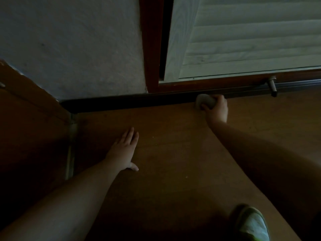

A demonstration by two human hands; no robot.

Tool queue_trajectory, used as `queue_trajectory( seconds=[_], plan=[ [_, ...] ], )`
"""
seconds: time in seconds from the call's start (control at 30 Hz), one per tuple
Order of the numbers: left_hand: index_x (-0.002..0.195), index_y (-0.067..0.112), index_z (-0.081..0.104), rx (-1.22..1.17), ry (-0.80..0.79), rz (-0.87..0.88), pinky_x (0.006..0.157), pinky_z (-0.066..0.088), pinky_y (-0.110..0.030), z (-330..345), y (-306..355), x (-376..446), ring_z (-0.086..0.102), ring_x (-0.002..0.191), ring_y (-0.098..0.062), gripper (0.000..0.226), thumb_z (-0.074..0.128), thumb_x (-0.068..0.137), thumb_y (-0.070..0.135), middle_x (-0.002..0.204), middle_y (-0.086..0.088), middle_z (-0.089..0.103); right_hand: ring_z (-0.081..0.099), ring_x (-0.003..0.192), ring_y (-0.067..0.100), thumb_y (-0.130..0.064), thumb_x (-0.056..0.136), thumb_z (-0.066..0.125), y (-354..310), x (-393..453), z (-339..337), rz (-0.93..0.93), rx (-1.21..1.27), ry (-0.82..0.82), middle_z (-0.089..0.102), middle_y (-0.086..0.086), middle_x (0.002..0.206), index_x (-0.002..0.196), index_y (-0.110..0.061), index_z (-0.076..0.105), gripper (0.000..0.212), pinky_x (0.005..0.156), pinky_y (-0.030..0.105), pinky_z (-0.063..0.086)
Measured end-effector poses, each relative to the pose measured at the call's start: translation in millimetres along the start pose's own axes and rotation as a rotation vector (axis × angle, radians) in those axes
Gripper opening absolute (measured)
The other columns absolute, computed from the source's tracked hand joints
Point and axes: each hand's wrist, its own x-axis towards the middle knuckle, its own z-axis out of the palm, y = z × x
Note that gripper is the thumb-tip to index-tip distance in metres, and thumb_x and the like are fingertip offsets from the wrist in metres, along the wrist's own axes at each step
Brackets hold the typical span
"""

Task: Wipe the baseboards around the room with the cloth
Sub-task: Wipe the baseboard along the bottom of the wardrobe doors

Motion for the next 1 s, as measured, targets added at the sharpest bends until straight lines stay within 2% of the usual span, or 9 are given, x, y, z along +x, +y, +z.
queue_trajectory(
  seconds=[0.13,0.2,0.3,0.4,0.6,0.77,0.87,1.0],
  plan=[
    [0.154,0.021,-0.022,0.068,0.006,0.055,0.122,0.0,-0.047,-8.4,7.0,7.2,-0.021,0.149,-0.028,0.14,0.081,0.067,0.06,0.158,-0.007,-0.033,0.052,0.123,0.027,-0.016,0.087,0.07,15.5,16.3,-28.0,0.143,0.006,0.066,0.048,0.01,0.134,0.132,-0.012,0.046,0.051,0.099,0.036,0.045],
    [0.154,0.025,-0.021,0.013,-0.004,0.122,0.121,-0.002,-0.046,-10.9,11.5,10.2,-0.022,0.149,-0.025,0.137,0.08,0.068,0.059,0.157,-0.001,-0.035,0.052,0.121,0.026,-0.018,0.087,0.071,17.4,16.6,-35.3,0.168,0.023,0.075,0.048,0.01,0.134,0.132,-0.013,0.046,0.052,0.097,0.034,0.045],
    [0.155,0.025,-0.02,-0.053,0.037,0.118,0.121,0.0,-0.044,-9.9,18.6,13.0,-0.018,0.15,-0.023,0.13,0.071,0.072,0.068,0.159,0.001,-0.032,0.054,0.12,0.024,-0.023,0.086,0.073,13.7,6.1,-31.9,0.16,0.062,0.054,0.05,0.008,0.132,0.133,-0.015,0.046,0.054,0.099,0.036,0.048],
    [0.155,0.023,-0.017,-0.056,0.121,0.049,0.122,0.003,-0.044,-11.2,31.0,16.0,-0.009,0.152,-0.025,0.125,0.064,0.075,0.073,0.162,-0.003,-0.024,0.054,0.118,0.021,-0.029,0.085,0.074,-0.5,-16.3,-10.0,0.078,0.065,-0.014,0.053,0.006,0.13,0.132,-0.016,0.047,0.056,0.1,0.039,0.05],
    [0.156,0.018,-0.014,-0.05,0.111,-0.011,0.122,0.005,-0.049,-6.2,47.5,17.4,-0.014,0.151,-0.029,0.129,0.067,0.072,0.073,0.162,-0.008,-0.023,0.053,0.115,0.017,-0.026,0.086,0.073,-58.5,-70.5,52.1,-0.149,0.071,-0.188,0.051,0.004,0.13,0.131,-0.018,0.05,0.051,0.091,0.025,0.045],
    [0.157,0.017,-0.007,-0.062,0.112,-0.024,0.121,0.01,-0.049,-8.6,50.7,17.5,-0.014,0.151,-0.028,0.122,0.068,0.075,0.069,0.163,-0.008,-0.02,0.054,0.11,0.018,-0.025,0.086,0.073,-106.1,-93.6,94.1,-0.245,0.165,-0.255,0.052,0.005,0.125,0.13,-0.017,0.053,0.048,0.086,0.022,0.044],
    [0.157,0.017,-0.007,-0.071,0.105,-0.024,0.121,0.008,-0.049,-6.9,48.4,18.4,-0.015,0.151,-0.027,0.122,0.067,0.075,0.07,0.163,-0.007,-0.021,0.055,0.107,0.018,-0.025,0.085,0.074,-118.5,-85.8,99.1,-0.228,0.192,-0.225,0.054,0.006,0.123,0.127,-0.015,0.054,0.047,0.084,0.022,0.044],
    [0.156,0.018,-0.013,-0.079,0.103,-0.026,0.122,0.006,-0.048,-2.3,45.9,21.3,-0.017,0.15,-0.027,0.127,0.067,0.073,0.071,0.162,-0.006,-0.026,0.056,0.107,0.017,-0.025,0.084,0.075,-98.9,-59.1,76.2,-0.236,0.121,-0.162,0.057,0.006,0.121,0.123,-0.014,0.056,0.045,0.086,0.024,0.046]
  ],
)
